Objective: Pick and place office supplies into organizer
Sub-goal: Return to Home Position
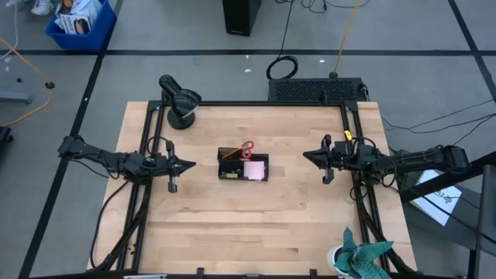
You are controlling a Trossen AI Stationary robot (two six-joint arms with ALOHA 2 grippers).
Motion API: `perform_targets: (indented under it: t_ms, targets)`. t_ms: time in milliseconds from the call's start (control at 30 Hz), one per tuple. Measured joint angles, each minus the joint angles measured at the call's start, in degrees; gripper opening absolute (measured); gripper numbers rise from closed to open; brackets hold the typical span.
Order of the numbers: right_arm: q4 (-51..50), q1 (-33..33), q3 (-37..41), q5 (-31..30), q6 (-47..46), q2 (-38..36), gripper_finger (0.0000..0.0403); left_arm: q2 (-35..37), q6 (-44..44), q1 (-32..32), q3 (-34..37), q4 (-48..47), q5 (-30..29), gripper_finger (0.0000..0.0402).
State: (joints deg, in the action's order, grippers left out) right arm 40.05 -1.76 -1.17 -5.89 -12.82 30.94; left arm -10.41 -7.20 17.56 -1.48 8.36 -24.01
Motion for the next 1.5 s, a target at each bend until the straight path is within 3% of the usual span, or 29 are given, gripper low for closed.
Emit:
perform_targets:
  t_ms: [467,933,1500]
  targets:
    - [0.0,0.0,0.0,0.0,0.0,0.0,0.0004,0.0,0.0,0.0,0.0,0.0,0.0,0.0003]
    - [0.0,0.0,0.0,0.0,0.0,0.0,0.0004,0.0,0.0,0.0,0.0,0.0,0.1,0.0041]
    - [0.0,0.0,0.0,0.0,0.0,0.0,0.0004,0.0,0.0,0.0,0.0,0.0,0.1,0.0042]
